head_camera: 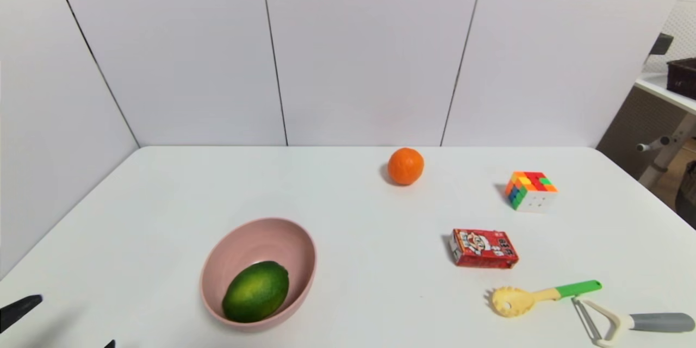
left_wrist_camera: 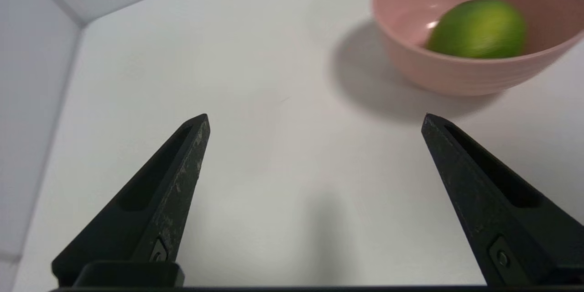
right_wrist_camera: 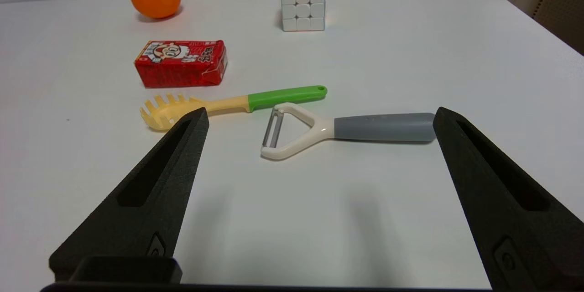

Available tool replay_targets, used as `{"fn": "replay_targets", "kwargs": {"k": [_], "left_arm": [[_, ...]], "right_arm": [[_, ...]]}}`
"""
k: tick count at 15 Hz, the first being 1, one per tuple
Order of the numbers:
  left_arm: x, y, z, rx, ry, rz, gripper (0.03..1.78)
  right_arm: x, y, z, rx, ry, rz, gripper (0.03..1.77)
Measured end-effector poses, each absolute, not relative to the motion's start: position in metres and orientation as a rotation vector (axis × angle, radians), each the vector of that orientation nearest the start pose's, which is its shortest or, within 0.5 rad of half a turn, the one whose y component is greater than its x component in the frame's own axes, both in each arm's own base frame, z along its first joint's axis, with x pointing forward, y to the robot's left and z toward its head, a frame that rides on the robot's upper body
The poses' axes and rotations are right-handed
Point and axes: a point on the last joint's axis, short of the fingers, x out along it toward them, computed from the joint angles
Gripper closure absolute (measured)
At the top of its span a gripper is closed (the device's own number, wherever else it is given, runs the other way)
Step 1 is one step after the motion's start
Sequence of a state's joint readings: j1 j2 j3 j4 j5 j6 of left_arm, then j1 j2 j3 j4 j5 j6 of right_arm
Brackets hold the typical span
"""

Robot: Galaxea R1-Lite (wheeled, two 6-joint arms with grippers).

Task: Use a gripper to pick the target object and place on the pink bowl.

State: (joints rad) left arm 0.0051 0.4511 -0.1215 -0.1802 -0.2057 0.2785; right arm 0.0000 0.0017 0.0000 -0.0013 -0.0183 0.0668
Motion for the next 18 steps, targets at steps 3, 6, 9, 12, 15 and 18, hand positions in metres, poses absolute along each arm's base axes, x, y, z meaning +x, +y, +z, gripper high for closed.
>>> {"fn": "replay_targets", "kwargs": {"k": [3,6,9,12,15,18], "left_arm": [[-0.009,-0.002,0.100,0.230,0.041,-0.056,0.14],[-0.019,-0.002,0.079,0.157,0.039,-0.062,0.12],[-0.022,-0.001,0.076,0.093,0.009,-0.040,0.12],[-0.023,0.000,0.076,-0.004,-0.003,0.007,0.12],[-0.023,0.000,0.076,-0.005,-0.006,0.008,0.12],[-0.023,0.000,0.076,-0.005,-0.007,0.008,0.12]], "right_arm": [[-0.023,0.000,0.076,0.067,0.000,-0.018,0.10],[-0.023,0.000,0.076,0.067,0.000,-0.018,0.10],[-0.023,0.000,0.076,0.067,-0.001,-0.018,0.10],[-0.023,0.000,0.076,0.067,0.000,-0.018,0.10],[-0.023,0.000,0.076,0.068,0.000,-0.019,0.10],[-0.023,-0.001,0.076,0.116,-0.008,-0.042,0.10]]}}
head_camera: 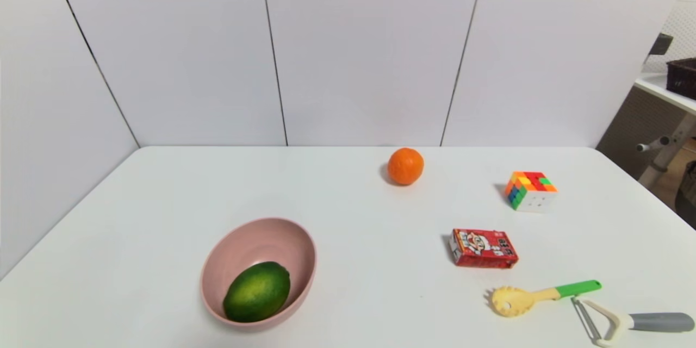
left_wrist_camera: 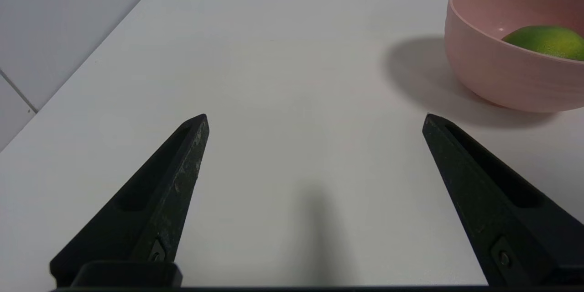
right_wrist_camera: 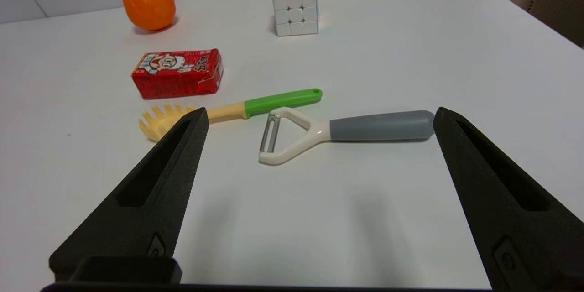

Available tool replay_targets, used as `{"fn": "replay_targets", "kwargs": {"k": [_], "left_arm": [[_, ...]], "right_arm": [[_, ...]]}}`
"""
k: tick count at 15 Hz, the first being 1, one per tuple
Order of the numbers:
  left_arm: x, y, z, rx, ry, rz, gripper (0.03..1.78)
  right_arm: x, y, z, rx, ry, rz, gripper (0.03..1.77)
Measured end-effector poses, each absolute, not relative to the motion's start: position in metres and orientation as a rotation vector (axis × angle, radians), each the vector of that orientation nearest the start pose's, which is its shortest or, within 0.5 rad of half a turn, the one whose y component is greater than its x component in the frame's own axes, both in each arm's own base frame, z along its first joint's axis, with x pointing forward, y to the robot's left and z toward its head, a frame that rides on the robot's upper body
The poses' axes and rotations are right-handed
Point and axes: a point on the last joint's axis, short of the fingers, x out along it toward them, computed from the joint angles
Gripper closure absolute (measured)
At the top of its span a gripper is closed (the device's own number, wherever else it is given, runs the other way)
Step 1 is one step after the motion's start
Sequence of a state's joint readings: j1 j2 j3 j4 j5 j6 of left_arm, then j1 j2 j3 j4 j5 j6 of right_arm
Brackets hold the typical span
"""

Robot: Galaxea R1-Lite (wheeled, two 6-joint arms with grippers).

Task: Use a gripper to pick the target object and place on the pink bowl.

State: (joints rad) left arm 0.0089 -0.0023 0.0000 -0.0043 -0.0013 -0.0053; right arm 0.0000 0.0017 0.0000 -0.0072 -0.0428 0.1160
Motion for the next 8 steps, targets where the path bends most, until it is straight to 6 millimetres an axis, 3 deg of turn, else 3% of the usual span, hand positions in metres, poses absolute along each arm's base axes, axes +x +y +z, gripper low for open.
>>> {"fn": "replay_targets", "kwargs": {"k": [8], "left_arm": [[-0.0229,-0.0002,0.0758,-0.006,-0.006,0.008,0.12]], "right_arm": [[-0.0227,-0.0010,0.0759,0.108,-0.004,-0.043,0.10]]}}
